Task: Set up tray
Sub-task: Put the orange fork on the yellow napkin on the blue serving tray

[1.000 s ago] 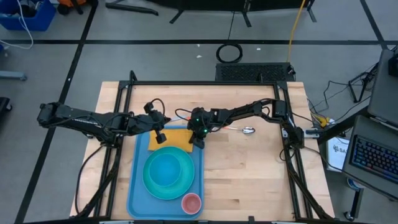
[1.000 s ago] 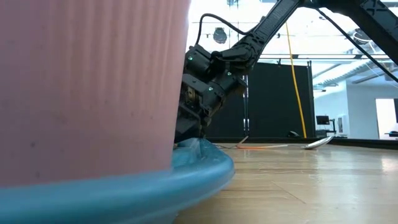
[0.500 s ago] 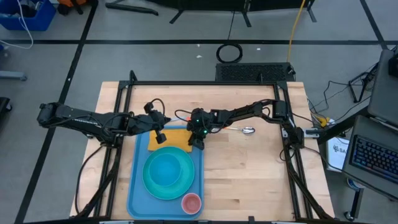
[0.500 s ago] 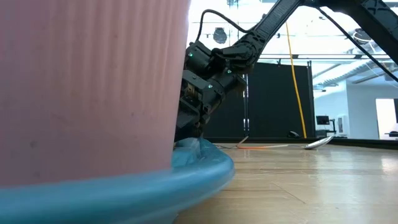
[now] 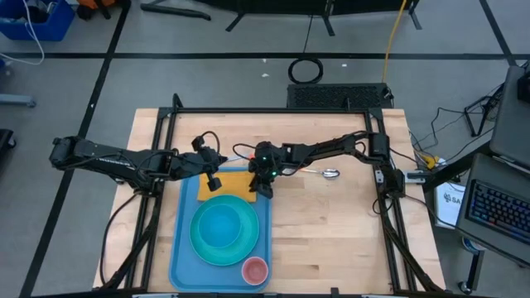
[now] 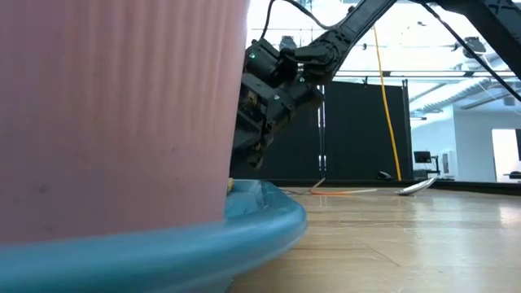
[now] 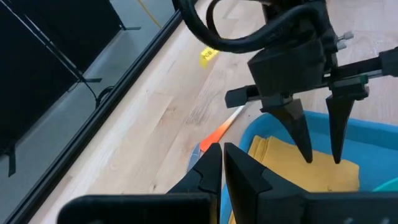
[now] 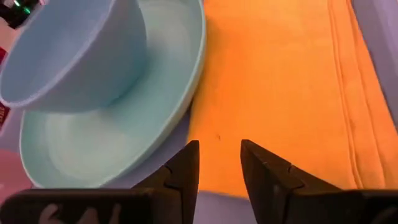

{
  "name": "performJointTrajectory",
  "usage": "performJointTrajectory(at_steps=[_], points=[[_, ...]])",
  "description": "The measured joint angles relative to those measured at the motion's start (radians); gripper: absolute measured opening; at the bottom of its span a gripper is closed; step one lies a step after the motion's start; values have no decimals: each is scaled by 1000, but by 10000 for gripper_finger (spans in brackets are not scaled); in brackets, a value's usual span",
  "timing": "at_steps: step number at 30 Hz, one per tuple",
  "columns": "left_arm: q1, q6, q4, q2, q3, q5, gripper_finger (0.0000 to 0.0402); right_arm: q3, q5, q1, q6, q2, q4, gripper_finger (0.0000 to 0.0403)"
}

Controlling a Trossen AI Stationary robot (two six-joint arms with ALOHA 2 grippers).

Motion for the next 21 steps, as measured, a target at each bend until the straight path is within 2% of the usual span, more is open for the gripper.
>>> performJointTrajectory(at_steps=[6,10,17,21], points=[[0,0,0,0,0,0,21,-1,11,-3,-30,-28,-37,109],[0,-2,0,0,0,0,21,-1,98,-8,-90,-68,-97,105],[0,-2,0,0,0,0,21,0,372,-19,-207,-147,-266,104],[0,-2,1,0,0,0,21,0,385,-60,-198,-152,-340,104]])
